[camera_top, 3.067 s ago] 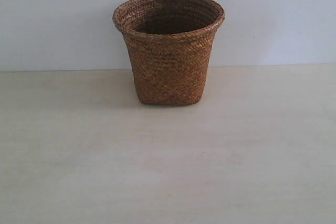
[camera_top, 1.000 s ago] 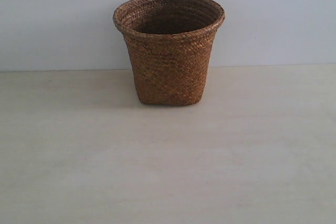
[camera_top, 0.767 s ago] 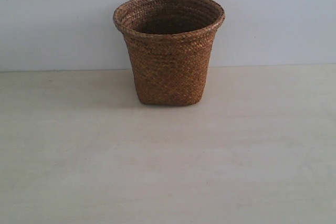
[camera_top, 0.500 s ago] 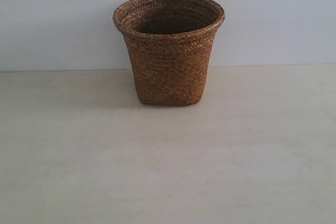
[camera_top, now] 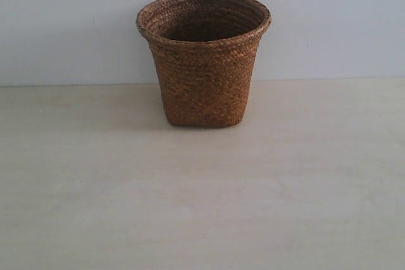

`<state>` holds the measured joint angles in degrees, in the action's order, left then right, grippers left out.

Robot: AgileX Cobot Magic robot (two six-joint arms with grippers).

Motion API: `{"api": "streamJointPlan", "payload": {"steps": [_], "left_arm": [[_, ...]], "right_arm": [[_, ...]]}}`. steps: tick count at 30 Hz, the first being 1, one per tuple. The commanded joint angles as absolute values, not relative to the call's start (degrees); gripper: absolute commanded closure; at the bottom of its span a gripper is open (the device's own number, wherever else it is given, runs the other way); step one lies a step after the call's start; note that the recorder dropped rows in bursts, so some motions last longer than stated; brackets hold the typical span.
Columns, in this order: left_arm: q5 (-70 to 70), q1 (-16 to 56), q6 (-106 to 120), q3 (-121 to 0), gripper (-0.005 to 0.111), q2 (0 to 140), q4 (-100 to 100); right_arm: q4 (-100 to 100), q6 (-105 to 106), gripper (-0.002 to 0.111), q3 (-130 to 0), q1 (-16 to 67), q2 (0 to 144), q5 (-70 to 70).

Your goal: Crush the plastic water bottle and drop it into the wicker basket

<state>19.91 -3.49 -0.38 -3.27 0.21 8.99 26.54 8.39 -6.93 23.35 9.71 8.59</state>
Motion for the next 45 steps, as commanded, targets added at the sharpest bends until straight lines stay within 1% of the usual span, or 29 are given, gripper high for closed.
{"api": "streamJointPlan", "payload": {"steps": [1, 4, 45], "left_arm": [[19.66, -3.72, -0.50, -0.03, 0.103, 0.00, 10.20], [17.25, -3.72, -0.62, 0.00, 0.103, 0.00, 10.64], [17.44, -3.72, 1.15, 0.00, 0.103, 0.00, 10.53]], "right_arm": [[26.67, 8.50, 0.108, -7.01, 22.91, 9.33, 8.35], [26.67, 8.50, 0.108, -7.01, 22.91, 9.33, 8.35], [26.67, 8.46, 0.108, -7.01, 22.91, 9.33, 8.46]]}}
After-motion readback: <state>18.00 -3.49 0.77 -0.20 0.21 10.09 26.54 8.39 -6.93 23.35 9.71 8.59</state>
